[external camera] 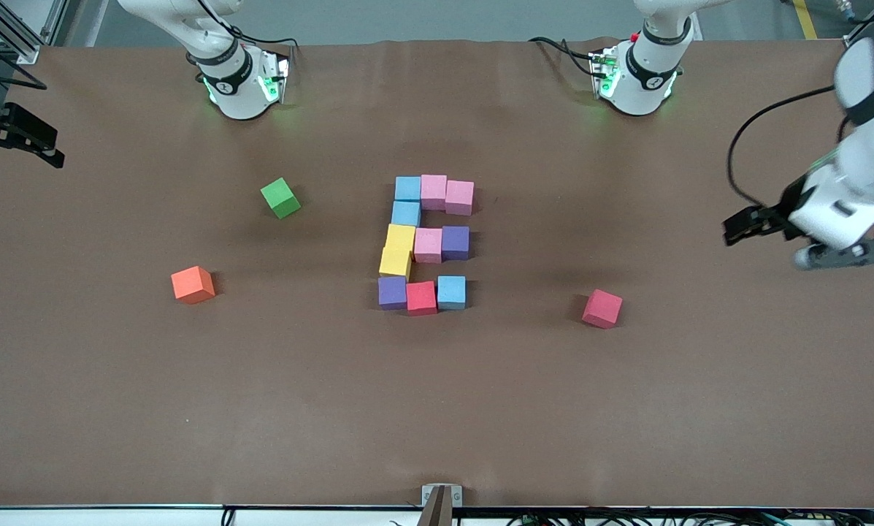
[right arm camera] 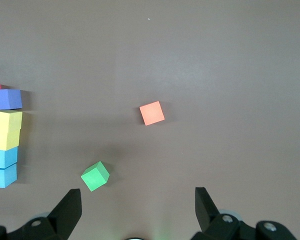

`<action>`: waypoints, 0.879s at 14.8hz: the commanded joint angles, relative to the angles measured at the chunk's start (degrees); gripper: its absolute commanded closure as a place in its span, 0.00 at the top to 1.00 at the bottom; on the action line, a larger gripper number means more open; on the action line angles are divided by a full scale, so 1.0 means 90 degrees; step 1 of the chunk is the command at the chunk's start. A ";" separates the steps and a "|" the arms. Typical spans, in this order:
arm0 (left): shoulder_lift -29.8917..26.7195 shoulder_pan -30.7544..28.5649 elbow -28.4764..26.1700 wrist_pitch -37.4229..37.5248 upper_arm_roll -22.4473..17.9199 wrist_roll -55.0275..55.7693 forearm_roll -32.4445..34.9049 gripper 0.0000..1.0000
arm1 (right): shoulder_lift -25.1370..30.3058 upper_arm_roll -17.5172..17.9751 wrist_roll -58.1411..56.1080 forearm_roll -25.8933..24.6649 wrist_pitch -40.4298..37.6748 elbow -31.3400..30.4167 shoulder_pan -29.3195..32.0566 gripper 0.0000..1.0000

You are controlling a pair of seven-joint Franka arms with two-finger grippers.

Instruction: Arrange 11 blocks into digit 3

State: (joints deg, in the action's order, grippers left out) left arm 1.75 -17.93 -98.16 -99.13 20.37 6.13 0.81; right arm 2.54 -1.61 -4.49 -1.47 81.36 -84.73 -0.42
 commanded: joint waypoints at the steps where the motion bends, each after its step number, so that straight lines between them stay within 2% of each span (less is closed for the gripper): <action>1: -0.0652 -0.0477 -0.0197 0.0252 -0.0007 -0.0766 -0.0411 1.00 | 0.0148 0.0052 0.0040 0.0027 0.0022 -0.0147 0.0047 1.00; 5: -0.0907 -0.0684 -0.0012 0.0468 -0.0153 -0.1275 -0.0481 1.00 | 0.0167 0.0052 -0.0029 0.0105 0.0013 -0.0147 0.0057 1.00; 8: -0.0877 -0.0334 0.0282 0.0634 -0.0426 -0.1325 -0.0461 1.00 | 0.0167 0.0042 -0.0038 0.0105 0.0013 -0.0147 0.0067 1.00; 11: -0.0877 0.0612 0.0428 0.0653 -0.1449 -0.1286 -0.0442 1.00 | 0.0167 0.0100 -0.0038 0.0105 0.0013 -0.0147 -0.0001 1.00; 13: -0.0878 0.1023 0.0458 0.0653 -0.1705 -0.1198 -0.0451 1.00 | 0.0177 0.0100 -0.0038 0.0105 0.0013 -0.0147 0.0008 1.00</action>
State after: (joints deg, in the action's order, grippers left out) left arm -5.95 -12.15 -95.08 -94.45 7.54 -4.83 -2.32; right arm 2.55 -1.03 -4.60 -1.07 81.34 -84.71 -0.60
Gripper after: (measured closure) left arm 0.000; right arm 0.000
